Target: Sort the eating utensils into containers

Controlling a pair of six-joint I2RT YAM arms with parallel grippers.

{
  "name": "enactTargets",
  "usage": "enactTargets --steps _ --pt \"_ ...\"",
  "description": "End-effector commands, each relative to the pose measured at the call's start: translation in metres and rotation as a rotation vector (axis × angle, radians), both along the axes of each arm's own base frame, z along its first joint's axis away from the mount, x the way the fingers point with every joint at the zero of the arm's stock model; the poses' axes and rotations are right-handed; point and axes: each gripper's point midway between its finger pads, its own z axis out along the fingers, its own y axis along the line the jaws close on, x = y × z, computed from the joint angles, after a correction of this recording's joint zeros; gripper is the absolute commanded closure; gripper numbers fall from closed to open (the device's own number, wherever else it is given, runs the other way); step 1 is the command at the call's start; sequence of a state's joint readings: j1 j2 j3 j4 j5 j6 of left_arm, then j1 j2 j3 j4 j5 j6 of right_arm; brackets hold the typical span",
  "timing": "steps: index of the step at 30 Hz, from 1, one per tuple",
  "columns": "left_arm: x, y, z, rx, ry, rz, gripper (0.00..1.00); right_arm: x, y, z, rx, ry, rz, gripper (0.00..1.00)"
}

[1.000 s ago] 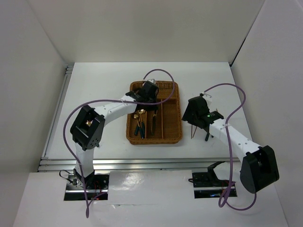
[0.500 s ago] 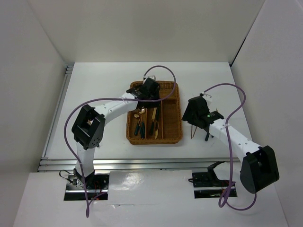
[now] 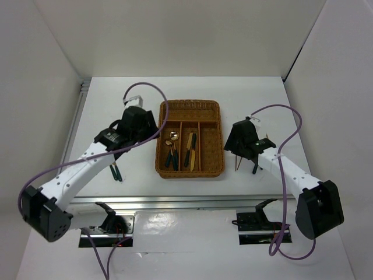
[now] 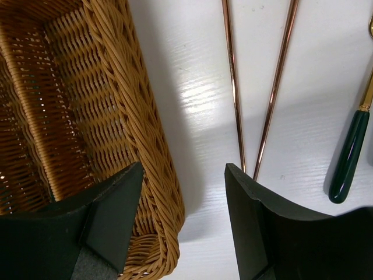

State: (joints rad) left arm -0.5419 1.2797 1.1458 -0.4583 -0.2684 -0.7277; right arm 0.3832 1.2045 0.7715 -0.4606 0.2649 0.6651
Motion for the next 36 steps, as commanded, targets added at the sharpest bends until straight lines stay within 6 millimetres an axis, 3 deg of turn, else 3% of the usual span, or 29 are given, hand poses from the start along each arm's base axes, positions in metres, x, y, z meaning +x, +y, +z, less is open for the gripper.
enactTargets --steps 1,4,5,10,16,20,28,36 --pt "-0.031 0.049 -0.041 0.089 0.11 0.165 0.31 0.009 0.001 0.014 0.028 -0.068 0.004 0.34" --pt "-0.063 0.088 -0.075 0.081 0.182 0.322 0.3 0.008 0.002 0.014 0.031 -0.074 0.019 0.34" --pt "-0.068 0.095 -0.072 0.055 0.163 0.346 0.3 0.009 0.004 0.016 0.042 -0.081 0.026 0.34" --pt "-0.083 0.128 -0.095 0.042 0.192 0.463 0.29 0.008 0.008 0.014 0.053 -0.077 0.049 0.34" --pt "-0.083 0.143 -0.126 0.051 0.286 0.5 0.3 0.009 0.01 0.012 0.059 -0.074 0.055 0.34" --pt "-0.084 0.155 -0.157 0.067 0.386 0.525 0.35 0.009 0.01 0.012 0.059 -0.074 0.055 0.34" --pt "-0.082 0.169 -0.163 0.065 0.388 0.545 0.38 0.009 0.01 0.009 0.05 -0.066 0.061 0.34" --pt "-0.088 0.169 -0.183 0.067 0.451 0.538 0.38 0.011 0.01 0.011 0.053 -0.075 0.061 0.34"
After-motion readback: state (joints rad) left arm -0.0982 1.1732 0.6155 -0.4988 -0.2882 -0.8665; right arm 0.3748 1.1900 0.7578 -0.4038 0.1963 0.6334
